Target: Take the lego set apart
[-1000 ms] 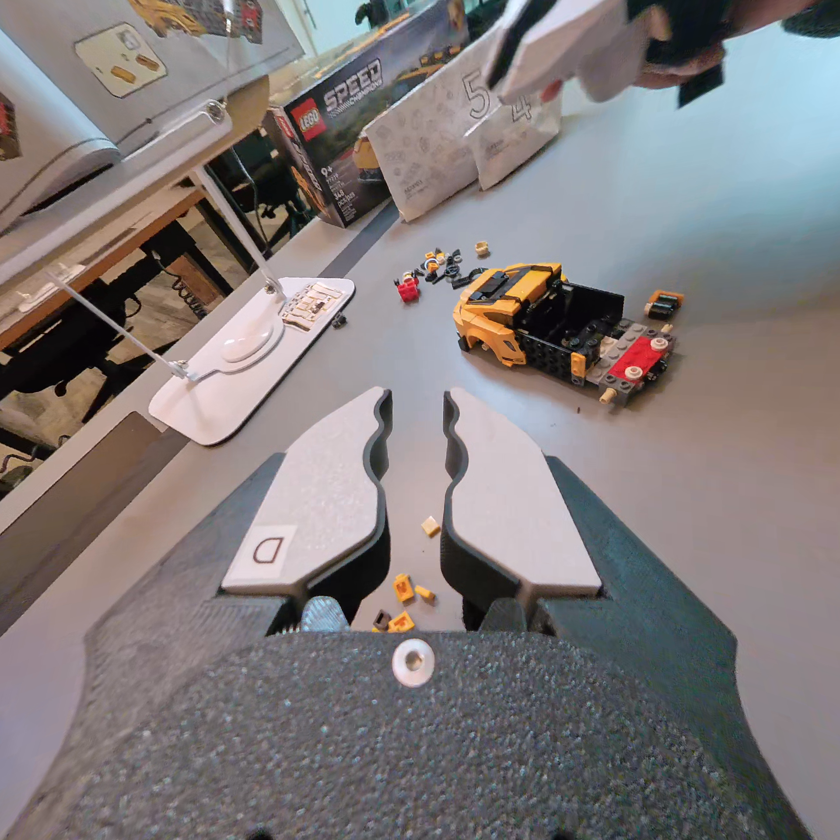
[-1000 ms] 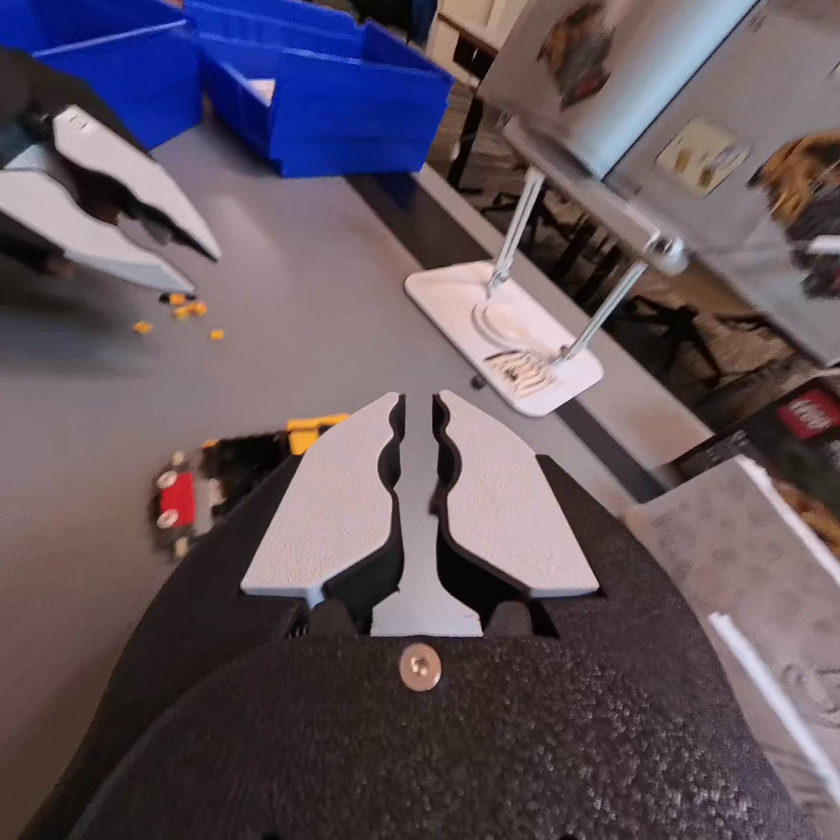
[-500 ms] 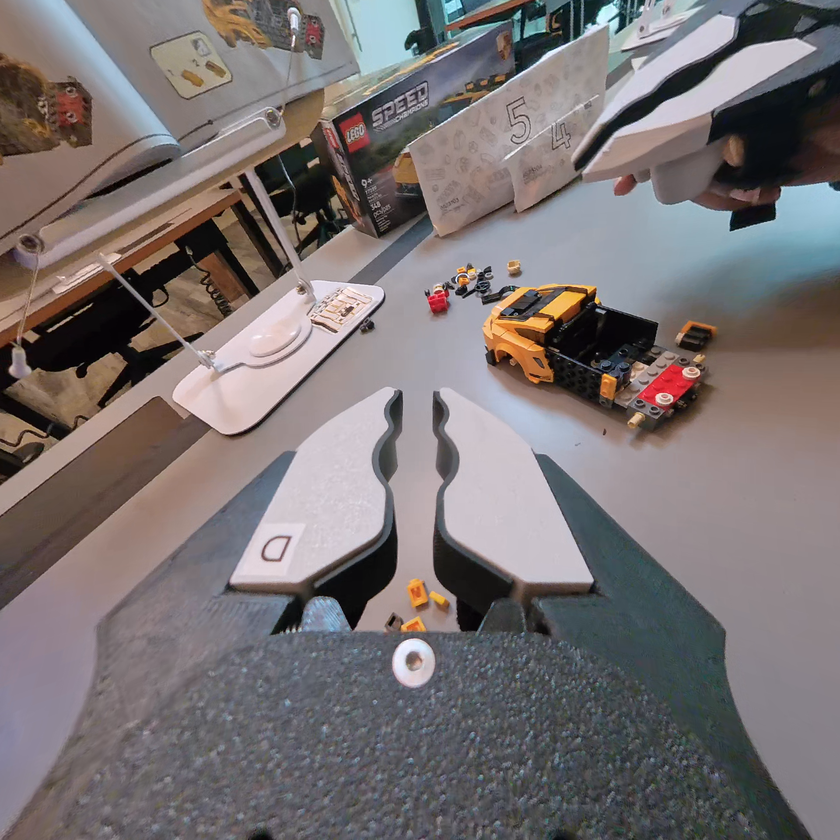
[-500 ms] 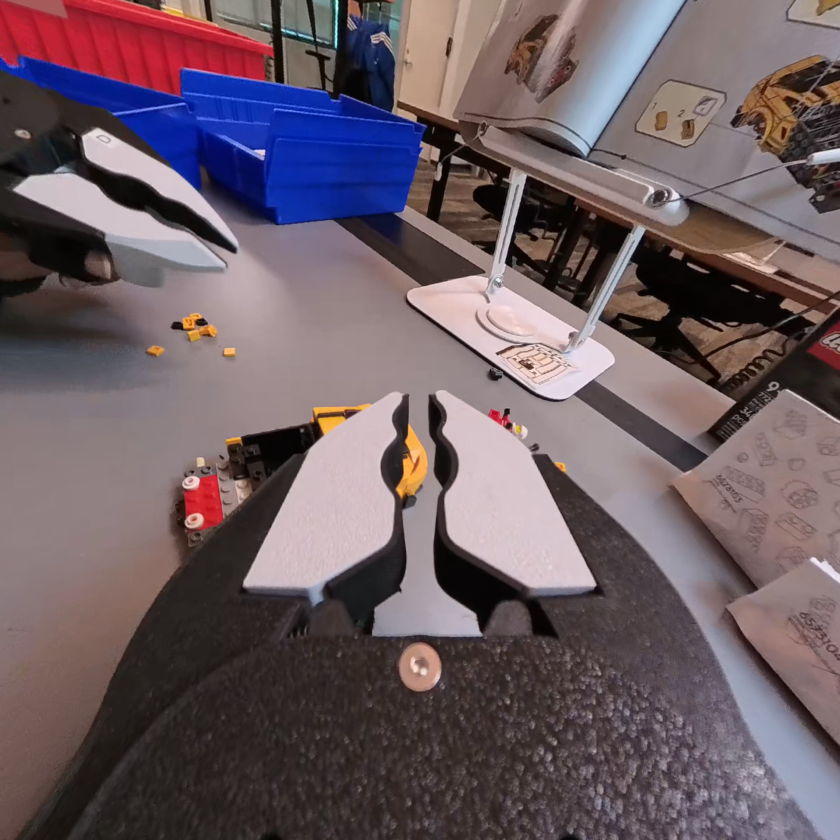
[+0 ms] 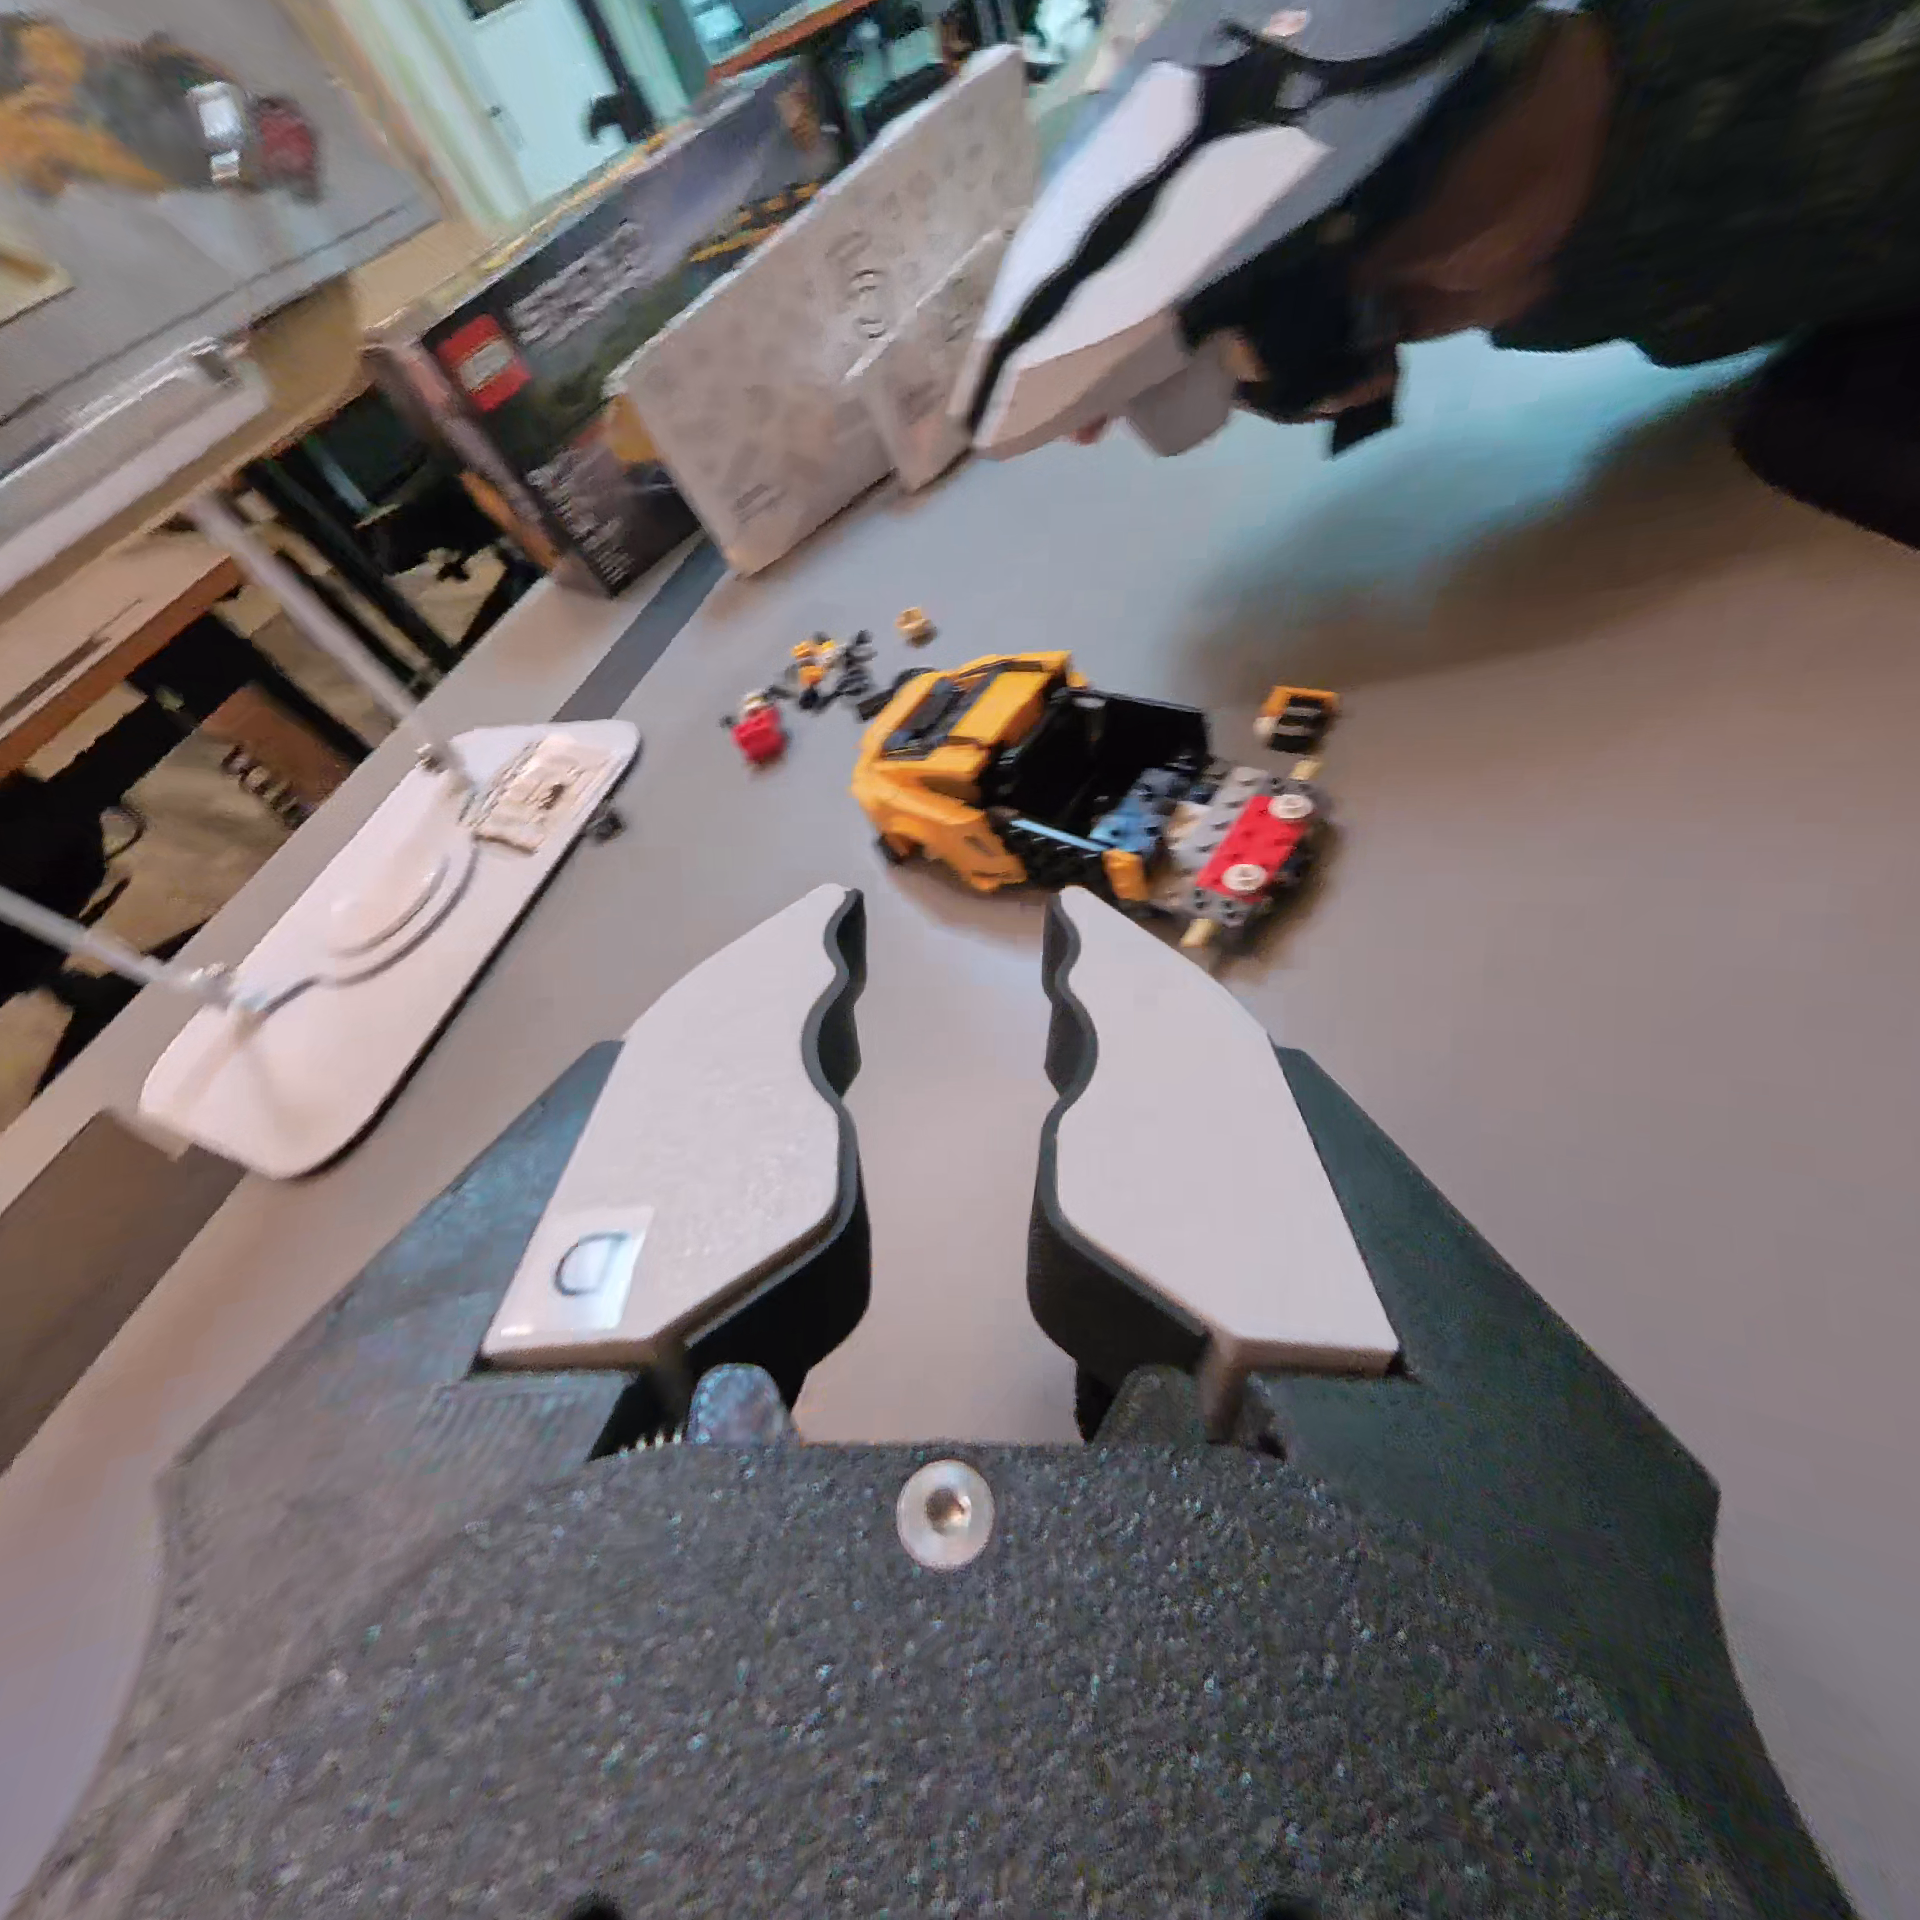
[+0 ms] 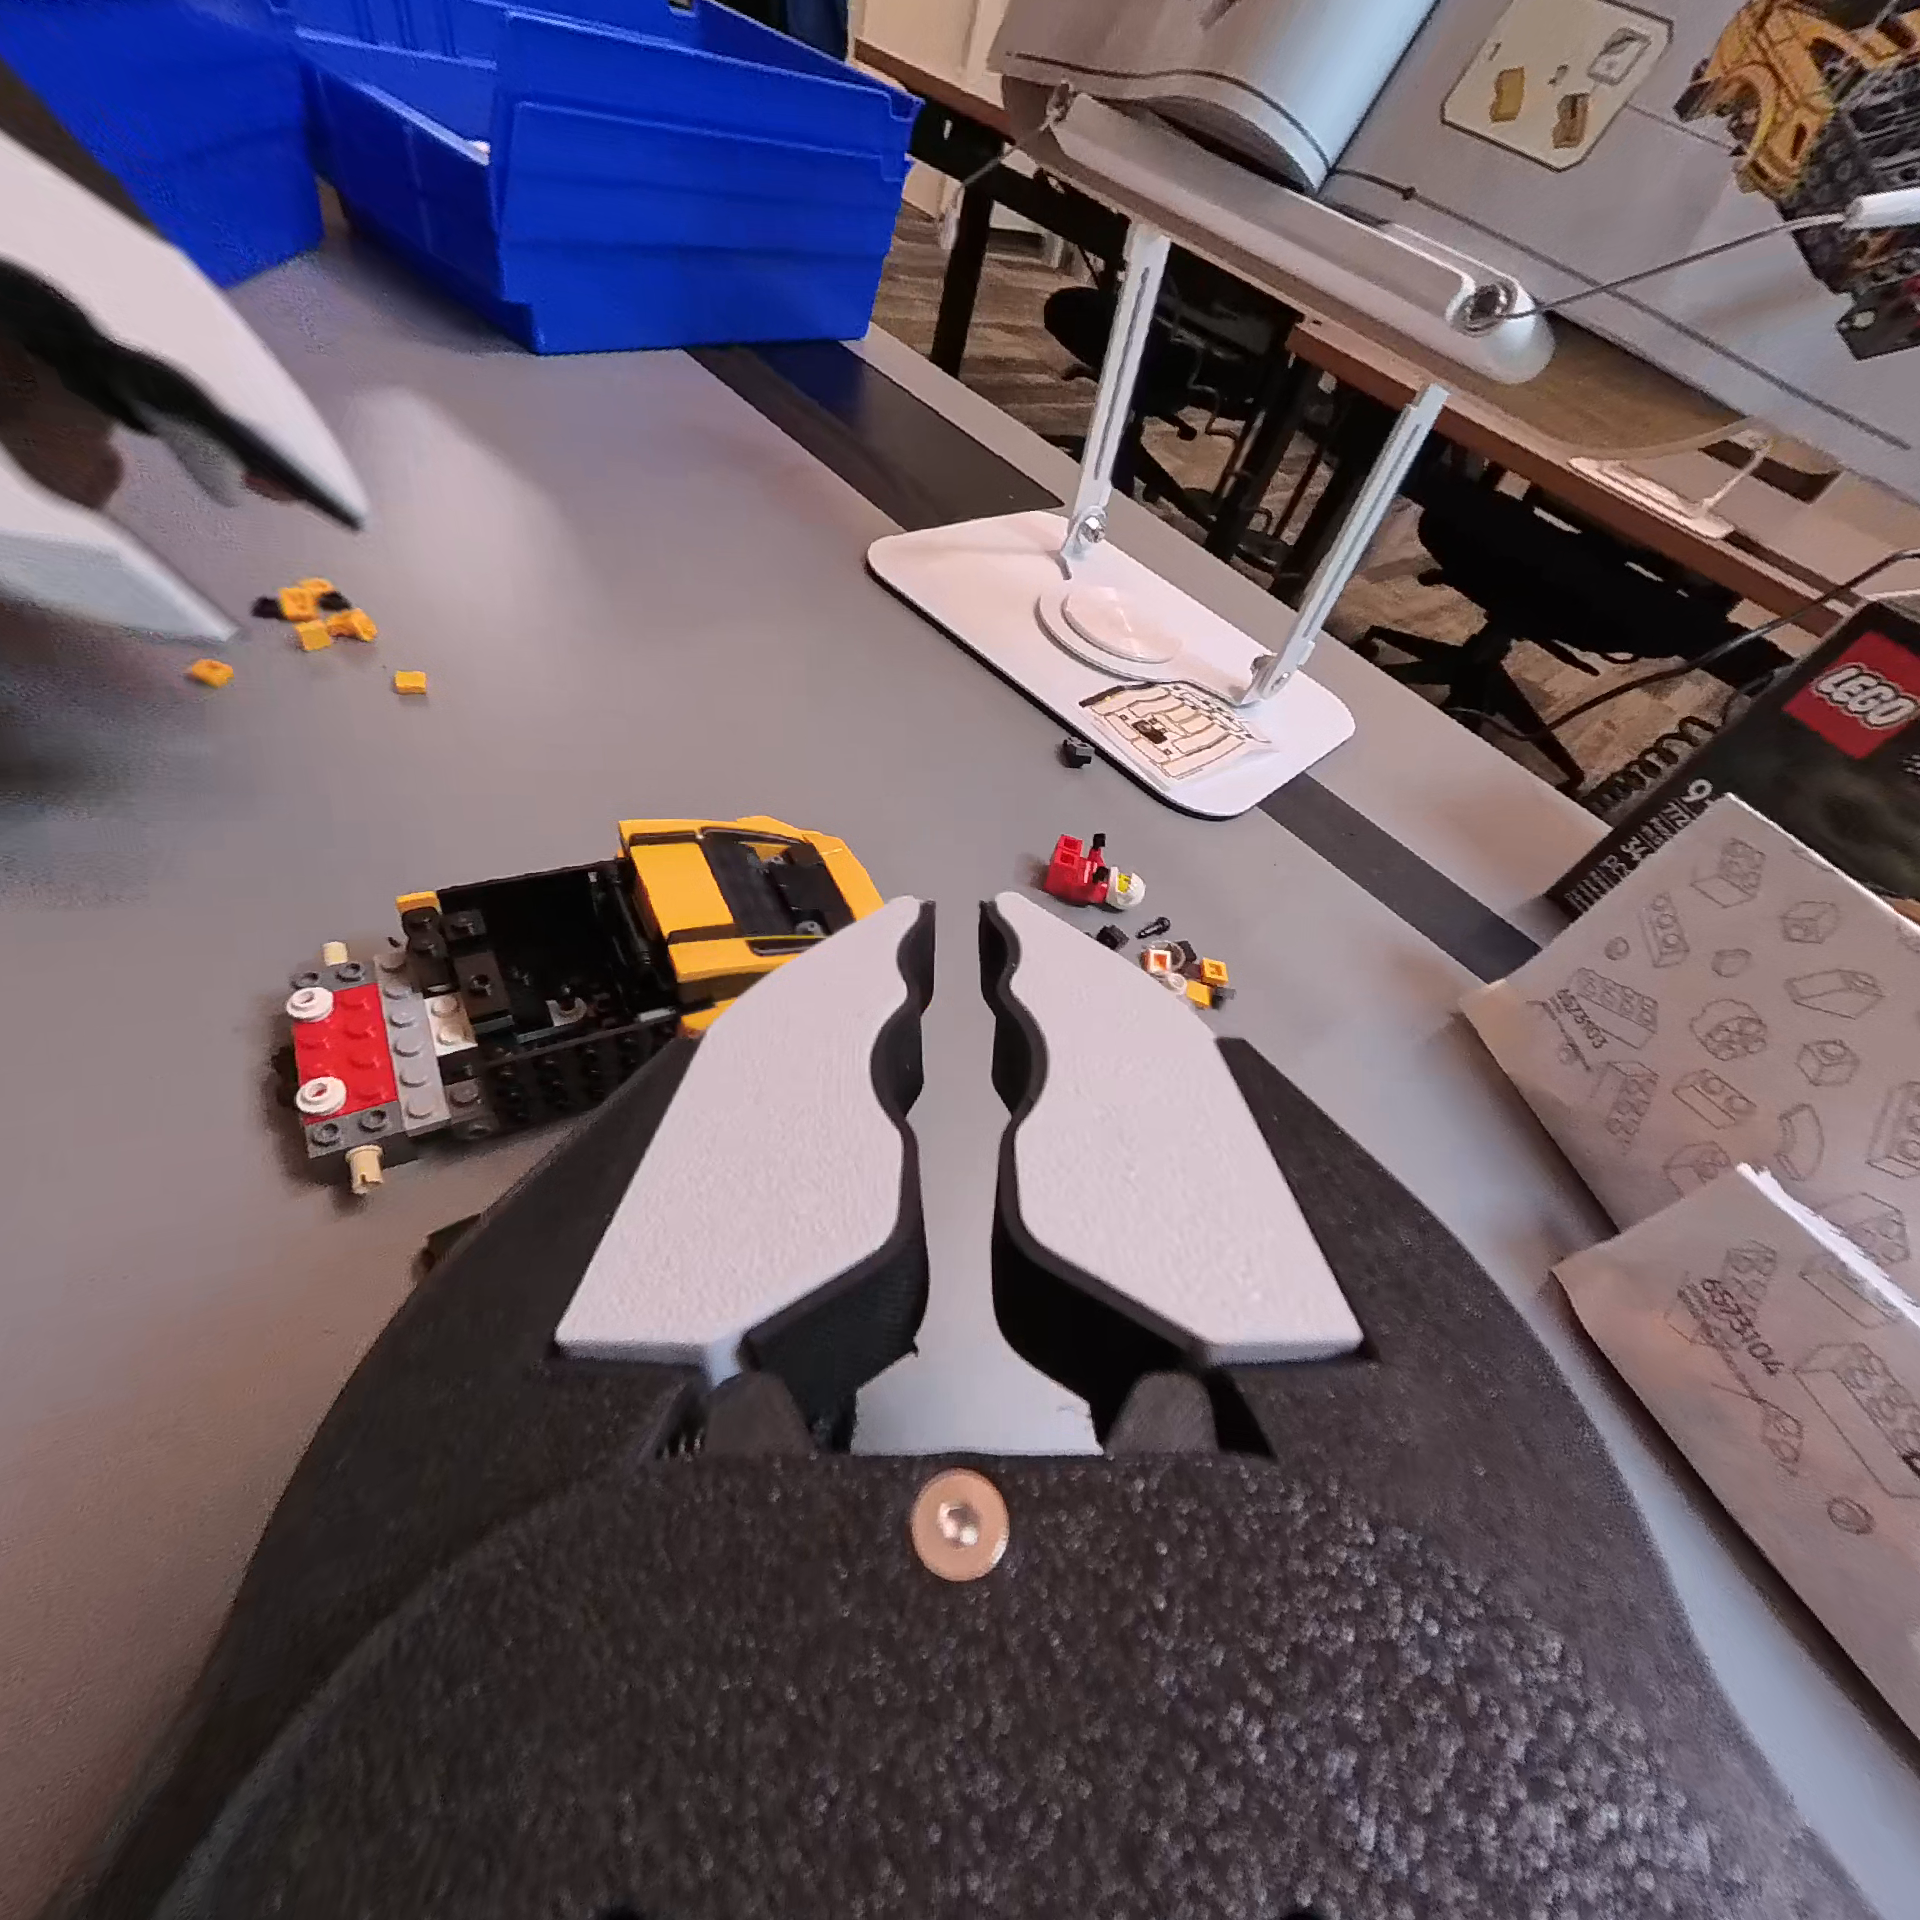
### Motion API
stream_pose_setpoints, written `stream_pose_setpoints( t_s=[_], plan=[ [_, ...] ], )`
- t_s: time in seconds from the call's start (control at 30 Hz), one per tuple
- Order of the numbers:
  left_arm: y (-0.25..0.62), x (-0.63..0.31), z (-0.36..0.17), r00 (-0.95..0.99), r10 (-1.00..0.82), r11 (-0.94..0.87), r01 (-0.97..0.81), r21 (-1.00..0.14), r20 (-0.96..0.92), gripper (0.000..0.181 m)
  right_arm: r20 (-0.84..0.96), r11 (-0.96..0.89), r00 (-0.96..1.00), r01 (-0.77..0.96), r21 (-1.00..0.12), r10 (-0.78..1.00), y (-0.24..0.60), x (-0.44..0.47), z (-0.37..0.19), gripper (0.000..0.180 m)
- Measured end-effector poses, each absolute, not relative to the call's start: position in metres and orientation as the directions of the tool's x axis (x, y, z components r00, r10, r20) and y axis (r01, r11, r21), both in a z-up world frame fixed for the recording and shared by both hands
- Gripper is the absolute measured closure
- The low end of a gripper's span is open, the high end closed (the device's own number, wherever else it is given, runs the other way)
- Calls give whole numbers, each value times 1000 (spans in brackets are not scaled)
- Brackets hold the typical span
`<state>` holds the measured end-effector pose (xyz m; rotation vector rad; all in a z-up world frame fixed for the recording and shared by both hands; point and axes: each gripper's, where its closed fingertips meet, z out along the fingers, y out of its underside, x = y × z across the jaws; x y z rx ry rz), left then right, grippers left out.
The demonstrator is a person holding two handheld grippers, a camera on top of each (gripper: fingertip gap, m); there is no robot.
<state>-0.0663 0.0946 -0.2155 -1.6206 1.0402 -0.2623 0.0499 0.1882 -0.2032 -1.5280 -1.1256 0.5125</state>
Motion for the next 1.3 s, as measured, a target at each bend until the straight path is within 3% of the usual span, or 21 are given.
stream_pose_setpoints(
  t_s=[0.17, 0.4, 0.57, 0.7, 0.9, 1.0, 1.17, 1.3],
  plan=[
    [74, -20, -233, 461, -842, 1, -518, -856, -280, 147, 265, 35, 475, 439, -898, 839, 197, 61, -210, 172],
    [90, 18, -249, 443, -856, -52, -587, -808, -267, 144, 249, -29, 541, 454, -891, 803, 208, 77, -211, 173],
    [110, 33, -263, 496, -855, -240, -637, -733, -151, 144, 211, -54, 556, 422, -905, 804, 209, 83, -209, 174],
    [124, 34, -267, 555, -809, -311, -683, -661, -192, 159, 191, -68, 576, 398, -915, 795, 212, 89, -205, 174],
    [125, 26, -268, 564, -784, -323, -729, -603, -261, 167, 155, -86, 579, 367, -926, 800, 209, 89, -200, 174],
    [125, 10, -267, 610, -774, -389, -669, -634, -169, 176, 156, -77, 571, 362, -929, 806, 206, 87, -197, 174],
    [120, -1, -251, 647, -726, -564, -367, -740, 232, 178, 160, -68, 567, 359, -931, 808, 205, 86, -195, 174],
    [121, -6, -243, 634, -689, -617, -262, -742, 350, 178, 154, -77, 563, 365, -928, 812, 205, 85, -199, 174]
  ],
)
